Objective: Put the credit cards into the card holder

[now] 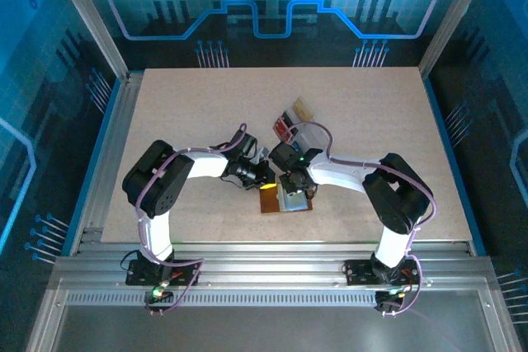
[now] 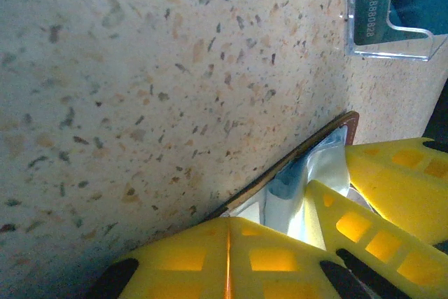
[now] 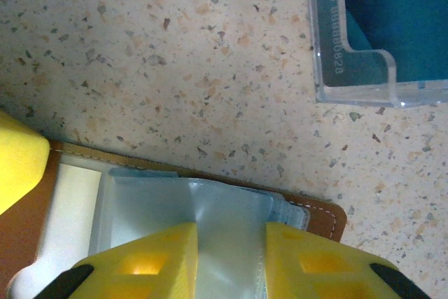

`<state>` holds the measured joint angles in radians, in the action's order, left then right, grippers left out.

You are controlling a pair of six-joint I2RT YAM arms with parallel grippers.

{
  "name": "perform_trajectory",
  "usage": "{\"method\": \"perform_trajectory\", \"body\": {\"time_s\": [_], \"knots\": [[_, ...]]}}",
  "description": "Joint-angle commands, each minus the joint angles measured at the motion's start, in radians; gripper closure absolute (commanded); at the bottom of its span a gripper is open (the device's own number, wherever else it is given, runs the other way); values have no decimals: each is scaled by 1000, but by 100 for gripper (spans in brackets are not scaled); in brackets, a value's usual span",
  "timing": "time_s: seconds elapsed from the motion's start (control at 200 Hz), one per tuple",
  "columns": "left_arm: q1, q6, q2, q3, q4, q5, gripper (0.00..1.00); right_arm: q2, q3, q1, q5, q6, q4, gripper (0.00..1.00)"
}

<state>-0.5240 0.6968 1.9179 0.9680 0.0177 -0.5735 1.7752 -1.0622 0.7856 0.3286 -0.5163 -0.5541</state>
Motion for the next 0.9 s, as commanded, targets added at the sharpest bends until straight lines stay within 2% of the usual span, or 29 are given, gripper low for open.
{"method": "perform_trajectory", "body": {"time_s": [0.0,0.145,0.21,0.25,0.42,0.585,0.705,0.896], "knots": [[-11,-23,67,-20,58,69,92,56,20,23,62,-31,-56,73],[-11,-23,69,-20,59,69,92,76,-18,52,147,-64,-128,72],[-11,-23,68,-20,59,70,92,84,-39,62,182,-79,-167,61],[-11,-23,66,-20,59,69,92,84,-47,67,202,-88,-186,59],[-11,-23,69,-20,60,71,92,5,-52,108,269,-101,-211,58],[-11,-22,68,-20,60,70,92,-75,-34,109,166,-22,-125,60],[-11,-20,67,-22,59,68,92,-70,-31,91,113,2,-96,64],[-11,-20,65,-23,58,65,92,-35,-12,61,60,12,-65,64]]}}
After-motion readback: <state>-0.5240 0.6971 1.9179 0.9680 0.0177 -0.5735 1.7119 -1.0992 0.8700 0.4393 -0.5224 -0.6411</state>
